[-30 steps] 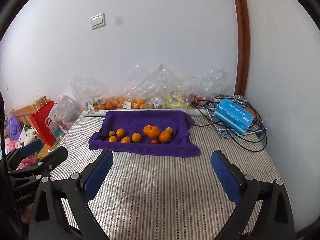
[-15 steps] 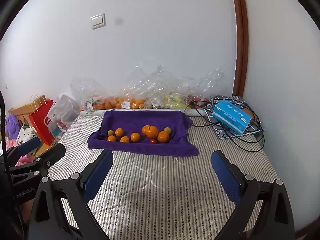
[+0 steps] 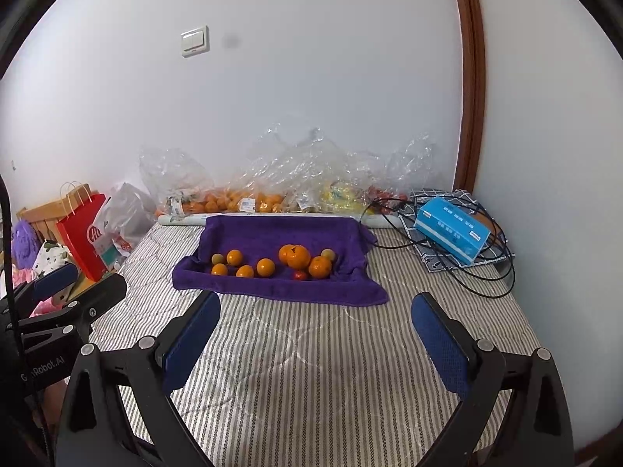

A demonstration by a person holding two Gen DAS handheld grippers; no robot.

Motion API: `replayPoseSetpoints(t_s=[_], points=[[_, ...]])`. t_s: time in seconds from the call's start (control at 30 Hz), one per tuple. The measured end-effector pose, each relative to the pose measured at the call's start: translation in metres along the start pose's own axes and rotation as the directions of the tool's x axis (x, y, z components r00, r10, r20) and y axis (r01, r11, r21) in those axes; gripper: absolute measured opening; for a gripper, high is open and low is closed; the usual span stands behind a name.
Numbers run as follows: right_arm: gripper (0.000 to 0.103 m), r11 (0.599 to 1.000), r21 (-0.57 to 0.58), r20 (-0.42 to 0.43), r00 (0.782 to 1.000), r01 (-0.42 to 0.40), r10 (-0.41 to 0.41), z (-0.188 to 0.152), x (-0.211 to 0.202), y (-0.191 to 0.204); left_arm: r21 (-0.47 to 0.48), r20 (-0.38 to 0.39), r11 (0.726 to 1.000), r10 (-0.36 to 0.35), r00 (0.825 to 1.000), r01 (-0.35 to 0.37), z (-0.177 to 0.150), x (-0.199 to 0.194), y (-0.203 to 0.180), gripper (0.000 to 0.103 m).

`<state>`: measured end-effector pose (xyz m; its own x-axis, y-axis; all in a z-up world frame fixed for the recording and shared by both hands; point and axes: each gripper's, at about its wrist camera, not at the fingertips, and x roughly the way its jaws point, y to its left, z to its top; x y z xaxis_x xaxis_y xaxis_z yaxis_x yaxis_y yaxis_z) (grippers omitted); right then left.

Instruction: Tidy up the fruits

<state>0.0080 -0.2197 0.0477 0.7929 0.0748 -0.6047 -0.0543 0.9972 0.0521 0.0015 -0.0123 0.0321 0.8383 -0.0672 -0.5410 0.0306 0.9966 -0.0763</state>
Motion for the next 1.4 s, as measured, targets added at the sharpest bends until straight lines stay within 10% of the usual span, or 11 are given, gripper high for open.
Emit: replayPoseSetpoints(t_s=[1.4], points=[[0.098, 1.0, -0.003, 0.007, 1.0, 0.004, -0.004, 0.0017, -0.0053, -0.0021, -0.006, 0.0, 1.0, -0.001, 1.0, 0.001, -0.0002, -0.003, -0.0015, 0.093]])
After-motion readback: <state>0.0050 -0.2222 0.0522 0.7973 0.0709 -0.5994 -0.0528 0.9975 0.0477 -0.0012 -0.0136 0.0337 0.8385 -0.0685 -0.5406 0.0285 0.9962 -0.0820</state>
